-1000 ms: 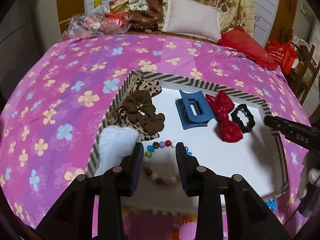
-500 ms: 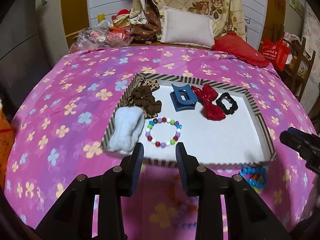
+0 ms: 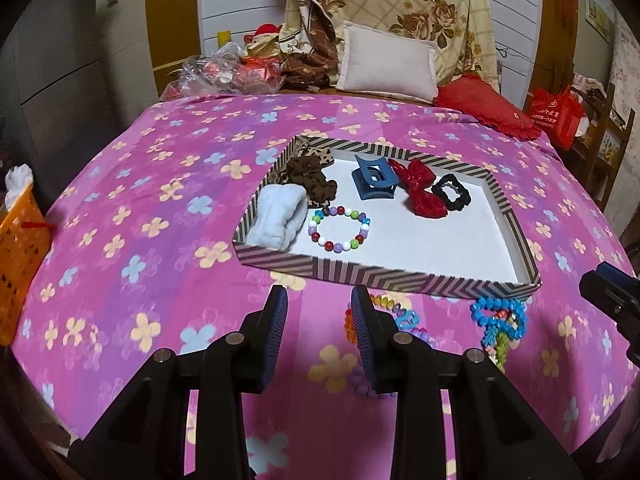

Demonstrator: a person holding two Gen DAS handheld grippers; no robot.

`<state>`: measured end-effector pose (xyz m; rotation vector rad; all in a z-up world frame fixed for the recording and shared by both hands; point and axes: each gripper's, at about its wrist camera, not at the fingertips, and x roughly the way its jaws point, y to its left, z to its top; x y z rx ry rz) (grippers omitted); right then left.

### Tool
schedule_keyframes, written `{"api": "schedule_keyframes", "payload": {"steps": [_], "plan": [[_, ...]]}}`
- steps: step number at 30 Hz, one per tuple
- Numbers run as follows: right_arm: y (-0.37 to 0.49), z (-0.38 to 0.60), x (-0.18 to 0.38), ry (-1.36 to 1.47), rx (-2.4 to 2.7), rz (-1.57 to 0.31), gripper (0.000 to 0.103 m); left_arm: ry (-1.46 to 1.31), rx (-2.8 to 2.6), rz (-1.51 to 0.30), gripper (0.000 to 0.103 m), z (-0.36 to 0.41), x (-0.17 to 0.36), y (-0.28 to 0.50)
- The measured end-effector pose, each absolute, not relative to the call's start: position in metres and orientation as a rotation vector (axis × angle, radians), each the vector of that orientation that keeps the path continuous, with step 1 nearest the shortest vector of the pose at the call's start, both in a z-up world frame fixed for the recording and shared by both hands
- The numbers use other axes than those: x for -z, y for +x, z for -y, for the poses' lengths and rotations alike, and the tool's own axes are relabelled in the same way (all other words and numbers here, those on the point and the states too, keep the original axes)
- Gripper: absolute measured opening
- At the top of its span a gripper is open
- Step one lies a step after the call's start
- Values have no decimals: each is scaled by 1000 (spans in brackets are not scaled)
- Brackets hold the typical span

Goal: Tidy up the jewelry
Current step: 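Move the left tool to the lavender bracelet while the right tool approaches the blue bracelet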

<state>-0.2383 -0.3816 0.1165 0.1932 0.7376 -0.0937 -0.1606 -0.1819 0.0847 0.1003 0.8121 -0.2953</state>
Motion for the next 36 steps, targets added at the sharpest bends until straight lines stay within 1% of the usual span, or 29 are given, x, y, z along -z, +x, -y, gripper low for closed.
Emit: {"api": "schedule_keyframes", "payload": {"steps": [18, 24, 31, 32, 36], "plan": [[-253, 367, -110, 117, 119, -735, 73, 94, 303, -812, 26, 182, -84, -176], [-254, 373, -105, 123, 119, -752, 74, 73, 323, -851, 26, 180, -76, -173], [-257, 380, -83, 132, 91, -813, 74, 19, 351, -927, 26, 161, -57, -163], [-257, 380, -79, 135, 85, -825, 73, 14, 369, -940, 26, 159, -53, -164], [-257, 378, -61, 148, 41, -870, 65, 10, 412, -991, 26, 160, -41, -166]]}}
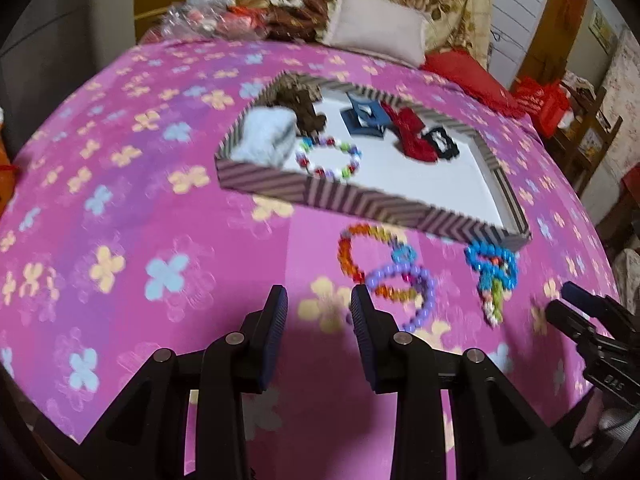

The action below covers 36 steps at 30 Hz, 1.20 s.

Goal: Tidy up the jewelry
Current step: 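Move the left tool to the lavender bracelet while the right tool approaches the blue bracelet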

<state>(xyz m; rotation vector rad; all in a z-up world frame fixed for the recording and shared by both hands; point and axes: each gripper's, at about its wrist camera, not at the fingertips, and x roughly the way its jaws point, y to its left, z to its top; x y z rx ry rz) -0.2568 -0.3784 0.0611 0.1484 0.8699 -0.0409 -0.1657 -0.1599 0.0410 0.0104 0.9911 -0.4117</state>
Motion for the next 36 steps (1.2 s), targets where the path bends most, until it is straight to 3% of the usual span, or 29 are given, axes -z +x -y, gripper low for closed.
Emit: {"api": "schedule_keyframes", "payload": {"steps": [10, 20, 34, 36], "plan": [[-245, 374, -43, 175, 18, -899, 62, 15, 432, -1050, 26, 172, -22, -162], [-222, 375, -32, 122, -20, -909, 31, 22, 426, -1059, 26, 176, -16, -157], [-192, 361, -18, -28, -80, -965, 26, 75, 447, -1053, 26, 193, -13, -155], [-194, 361, -19, -31, -85, -953, 14, 88, 454, -1048, 26, 195, -13, -155]]}}
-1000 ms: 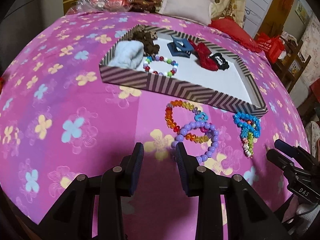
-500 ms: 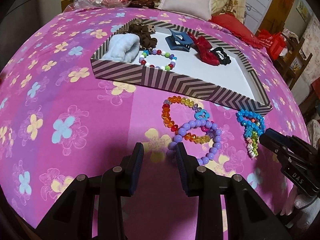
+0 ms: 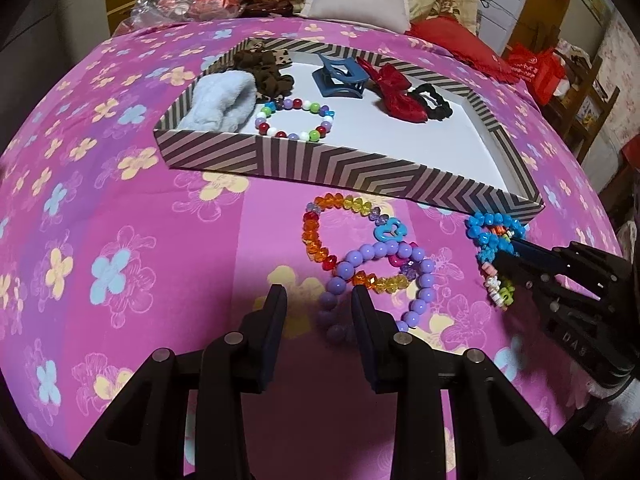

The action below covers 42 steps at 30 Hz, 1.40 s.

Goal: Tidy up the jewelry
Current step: 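Move the left tool to the lavender bracelet while the right tool approaches the blue bracelet, then grasp the lavender bracelet with the left tool while the right tool grasps the blue bracelet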

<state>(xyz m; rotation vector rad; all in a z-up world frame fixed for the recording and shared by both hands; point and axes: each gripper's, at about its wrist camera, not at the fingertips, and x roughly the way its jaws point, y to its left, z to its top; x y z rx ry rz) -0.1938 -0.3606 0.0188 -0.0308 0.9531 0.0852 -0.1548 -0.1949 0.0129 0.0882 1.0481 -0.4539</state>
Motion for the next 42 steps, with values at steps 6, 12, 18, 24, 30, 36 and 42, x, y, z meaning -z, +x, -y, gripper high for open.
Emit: {"api": "schedule_keyframes", "payload": {"steps": [6, 12, 18, 24, 30, 36, 42], "plan": [[-207, 373, -29, 86, -114, -923, 14, 37, 503, -1060, 3, 190, -12, -153], [-218, 381, -51, 156, -143, -875, 14, -4, 523, -1047, 3, 183, -21, -155], [-222, 392, -67, 258, -192, -841, 14, -8, 543, -1010, 3, 181, -39, -157], [-225, 396, -67, 292, -204, -852, 14, 10, 538, -990, 3, 181, -44, -161], [-233, 385, -49, 219, -222, -971, 14, 16, 528, -992, 3, 179, -43, -161], [-237, 381, -35, 192, -223, -1030, 14, 20, 526, -998, 3, 180, -41, -161], [-231, 369, -39, 107, -208, -1023, 20, 20, 523, -1003, 3, 180, -41, -161]]}}
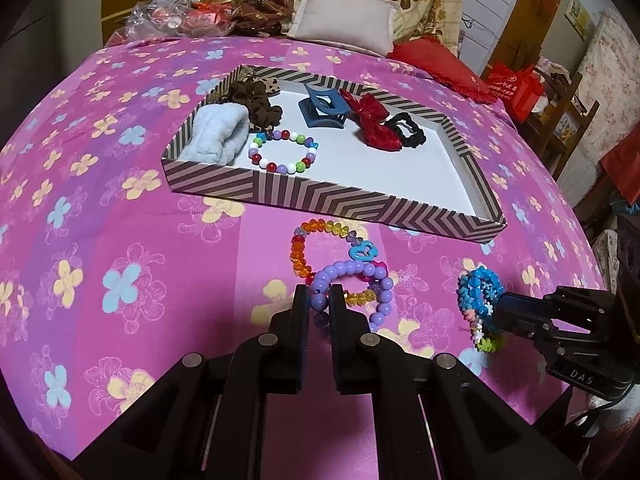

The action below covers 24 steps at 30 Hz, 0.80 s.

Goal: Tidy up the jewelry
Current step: 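Grasp the lavender bracelet with the left tool while the right tool grasps the blue bracelet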

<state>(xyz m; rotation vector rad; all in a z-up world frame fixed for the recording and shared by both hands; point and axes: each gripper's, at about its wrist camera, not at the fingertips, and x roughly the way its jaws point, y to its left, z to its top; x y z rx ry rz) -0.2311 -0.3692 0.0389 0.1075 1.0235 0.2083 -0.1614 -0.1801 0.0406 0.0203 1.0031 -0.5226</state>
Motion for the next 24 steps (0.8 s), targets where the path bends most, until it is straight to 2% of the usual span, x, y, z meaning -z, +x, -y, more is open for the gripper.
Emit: {"api": "schedule_keyframes", "payload": {"steps": [15, 16, 17, 24], "plan": [[-210, 362, -28, 98, -228, -1063, 25, 25, 529, -1014, 3, 184, -37, -163], [-210, 363, -28, 122, -238, -1056, 22, 23, 528, -1014, 3, 184, -38, -163], [-210, 364, -27, 140, -246, -1058, 11, 22, 528, -1012, 3, 184, -38, -163], [-225, 378, -36, 267, -287, -1004, 11, 5, 544, -999, 3, 182, -47, -163]]}}
